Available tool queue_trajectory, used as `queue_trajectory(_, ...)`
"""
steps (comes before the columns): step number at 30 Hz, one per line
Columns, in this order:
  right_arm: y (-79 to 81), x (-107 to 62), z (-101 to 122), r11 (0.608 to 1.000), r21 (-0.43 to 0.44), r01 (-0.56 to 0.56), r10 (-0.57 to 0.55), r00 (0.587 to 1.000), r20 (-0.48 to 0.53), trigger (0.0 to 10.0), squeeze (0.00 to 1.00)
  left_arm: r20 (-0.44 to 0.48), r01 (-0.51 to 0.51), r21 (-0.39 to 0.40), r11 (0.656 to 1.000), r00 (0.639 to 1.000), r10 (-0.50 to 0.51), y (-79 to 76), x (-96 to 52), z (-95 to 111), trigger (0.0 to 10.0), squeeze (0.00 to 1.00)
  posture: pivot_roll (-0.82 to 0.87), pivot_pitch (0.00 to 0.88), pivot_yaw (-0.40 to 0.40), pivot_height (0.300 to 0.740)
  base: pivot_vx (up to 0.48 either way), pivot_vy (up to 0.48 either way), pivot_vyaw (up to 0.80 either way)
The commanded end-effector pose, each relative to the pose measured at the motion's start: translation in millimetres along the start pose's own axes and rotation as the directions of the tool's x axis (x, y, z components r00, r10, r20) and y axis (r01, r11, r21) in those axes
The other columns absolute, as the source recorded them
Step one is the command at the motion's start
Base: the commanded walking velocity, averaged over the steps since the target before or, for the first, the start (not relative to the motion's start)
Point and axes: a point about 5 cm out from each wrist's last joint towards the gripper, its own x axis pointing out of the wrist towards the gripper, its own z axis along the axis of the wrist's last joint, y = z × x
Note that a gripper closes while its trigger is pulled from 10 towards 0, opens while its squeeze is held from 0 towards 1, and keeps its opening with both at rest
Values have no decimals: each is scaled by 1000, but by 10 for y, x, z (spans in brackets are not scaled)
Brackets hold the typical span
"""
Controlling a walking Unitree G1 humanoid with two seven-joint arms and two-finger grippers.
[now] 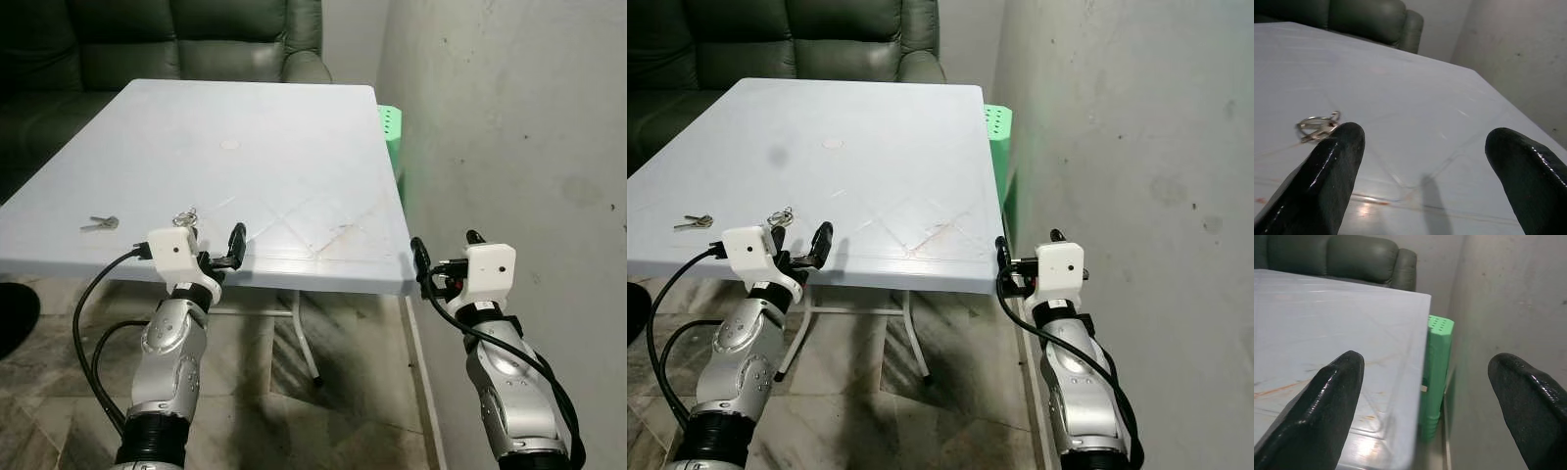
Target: Hang keys on a hook
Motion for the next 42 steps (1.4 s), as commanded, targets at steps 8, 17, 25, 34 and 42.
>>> queue_trajectory(8,-6,6,18,1000,5,6,-6,1000,5,10000,0,-10,-15,13,1000,1000,16,32,17,8,10000,0,-42,36,-19,732,0,369,0)
queue_trajectory(17,3,-6,9,1000,6,-3,3,1000,-2,10000,0,-9,-19,11,1000,1000,19,31,16,9,10000,0,-38,39,-25,732,0,395,0)
queue_trajectory(25,9,-2,11,1000,10,-4,4,1000,-3,10000,0,-9,-22,11,1000,1000,22,36,14,15,10000,0,-35,50,-25,732,0,398,0)
queue_trajectory(34,4,-9,8,1000,11,-5,5,1000,-8,10000,0,-9,-24,7,1000,1000,25,30,7,14,10000,0,-36,59,-26,732,0,108,0)
queue_trajectory(42,3,-8,10,1000,11,-6,6,1000,-10,10000,0,-12,-22,5,1000,1000,22,24,10,10,10000,0,-37,60,-26,732,0,302,0)
